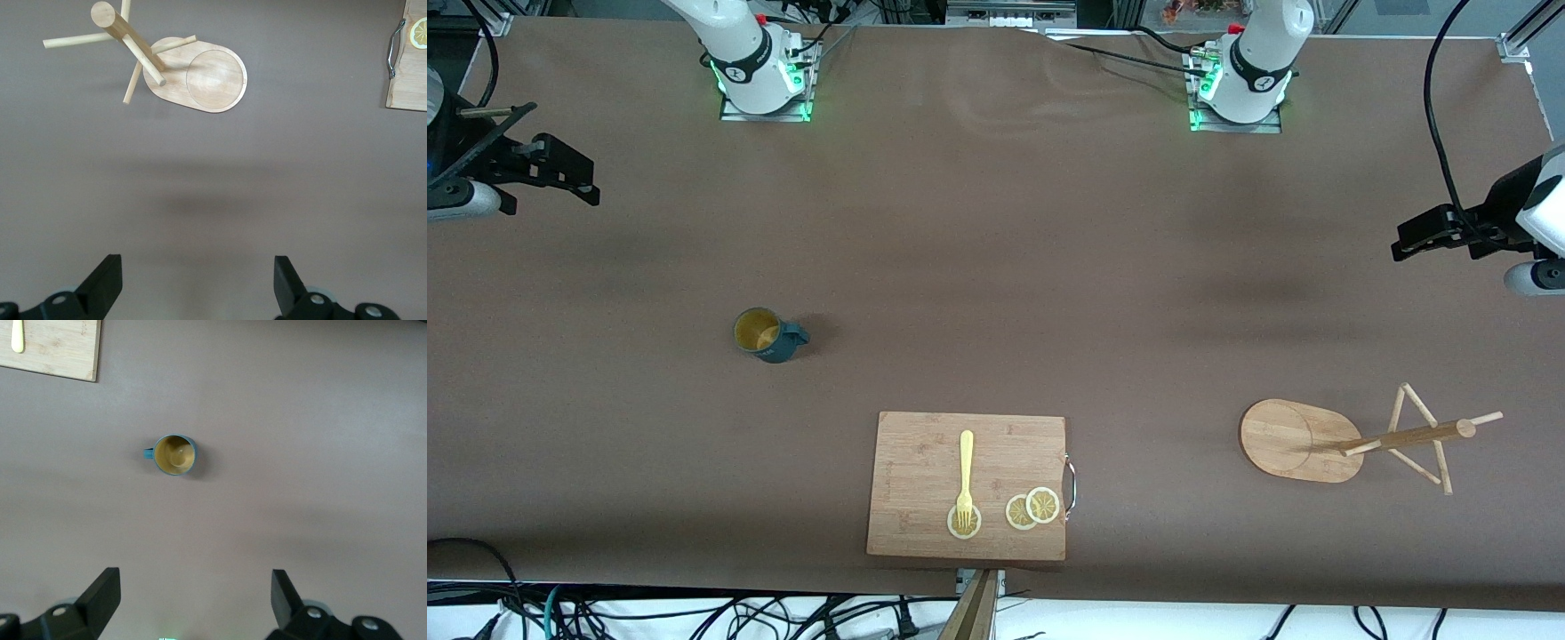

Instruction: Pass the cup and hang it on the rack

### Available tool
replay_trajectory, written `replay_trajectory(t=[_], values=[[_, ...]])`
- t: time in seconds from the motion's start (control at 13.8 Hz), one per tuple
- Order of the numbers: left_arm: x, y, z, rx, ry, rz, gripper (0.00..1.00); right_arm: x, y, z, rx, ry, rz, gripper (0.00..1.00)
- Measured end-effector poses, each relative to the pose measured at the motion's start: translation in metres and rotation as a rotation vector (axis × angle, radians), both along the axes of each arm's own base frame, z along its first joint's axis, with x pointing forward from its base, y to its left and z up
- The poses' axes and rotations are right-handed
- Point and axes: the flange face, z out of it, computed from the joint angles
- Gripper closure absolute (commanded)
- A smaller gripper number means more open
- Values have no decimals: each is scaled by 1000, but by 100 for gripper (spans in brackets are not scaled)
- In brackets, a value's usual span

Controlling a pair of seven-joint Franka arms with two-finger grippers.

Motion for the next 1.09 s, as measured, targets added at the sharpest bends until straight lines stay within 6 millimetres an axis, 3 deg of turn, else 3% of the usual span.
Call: replay_trajectory(t=[1.09], values=[[0,-2,-1,0,1,0,0,0,1,-1,-4,-3,-46,0]])
